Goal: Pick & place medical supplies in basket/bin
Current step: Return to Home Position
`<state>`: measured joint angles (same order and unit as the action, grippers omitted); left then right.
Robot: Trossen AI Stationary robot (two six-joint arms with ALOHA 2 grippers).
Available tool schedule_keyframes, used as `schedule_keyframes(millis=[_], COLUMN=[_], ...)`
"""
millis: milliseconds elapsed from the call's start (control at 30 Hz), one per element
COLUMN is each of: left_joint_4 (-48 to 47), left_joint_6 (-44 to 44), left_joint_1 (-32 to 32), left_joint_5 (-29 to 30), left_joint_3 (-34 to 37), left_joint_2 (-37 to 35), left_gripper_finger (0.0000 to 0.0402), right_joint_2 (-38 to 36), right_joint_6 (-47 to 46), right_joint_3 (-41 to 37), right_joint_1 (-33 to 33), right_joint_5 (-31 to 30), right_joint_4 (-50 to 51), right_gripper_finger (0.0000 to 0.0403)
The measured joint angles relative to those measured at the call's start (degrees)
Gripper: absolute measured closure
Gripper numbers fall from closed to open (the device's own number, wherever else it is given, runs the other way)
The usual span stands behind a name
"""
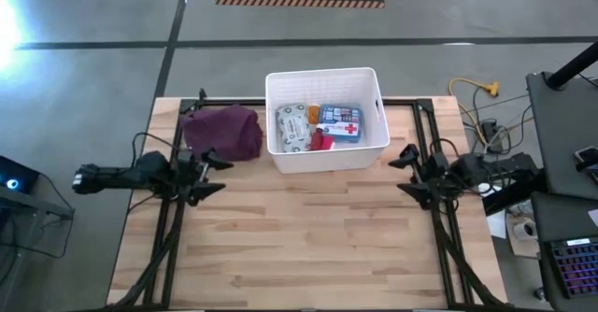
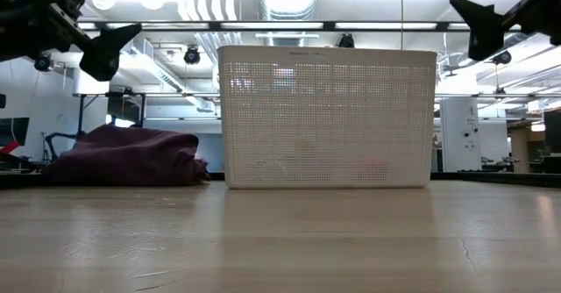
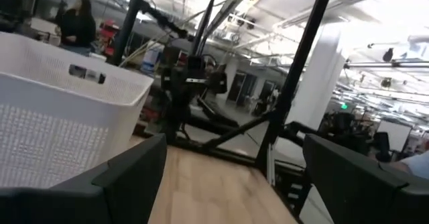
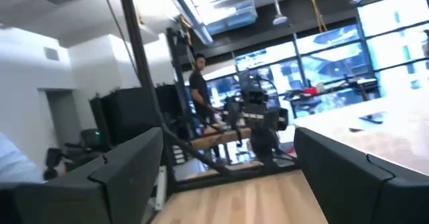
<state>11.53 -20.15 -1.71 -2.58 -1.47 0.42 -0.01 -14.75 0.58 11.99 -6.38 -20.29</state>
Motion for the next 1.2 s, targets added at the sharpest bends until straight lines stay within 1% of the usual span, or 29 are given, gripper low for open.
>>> schedule_keyframes(millis=[100,233,400,633,1200], left_joint_4=[-0.4,-4.2,-5.5,-6.4,-6.2], left_joint_6=[0.1,0.1,0.1,0.1,0.1], left_joint_1=[0.4,0.4,0.4,0.4,0.4], left_joint_5=[1.0,1.6,1.5,1.5,1.5], left_joint_3=[0.9,0.8,0.8,0.8,0.8], left_joint_2=[0.3,1.1,3.3,6.6,14.9], left_gripper_finger=[0.0069,0.0069,0.0069,0.0069,0.0069], right_joint_2=[0.0,0.4,1.8,3.2,3.1], right_joint_6=[3.0,9.2,12.9,13.1,11.9], right_joint_3=[0.0,-0.1,-0.1,0.0,0.0], right_joint_1=[0.0,0.0,0.0,0.0,0.0], right_joint_5=[-1.2,-1.3,-1.3,-1.2,-1.2], right_joint_4=[2.2,6.3,7.3,7.2,7.7], right_gripper_finger=[0.0076,0.0076,0.0076,0.0076,0.0076])
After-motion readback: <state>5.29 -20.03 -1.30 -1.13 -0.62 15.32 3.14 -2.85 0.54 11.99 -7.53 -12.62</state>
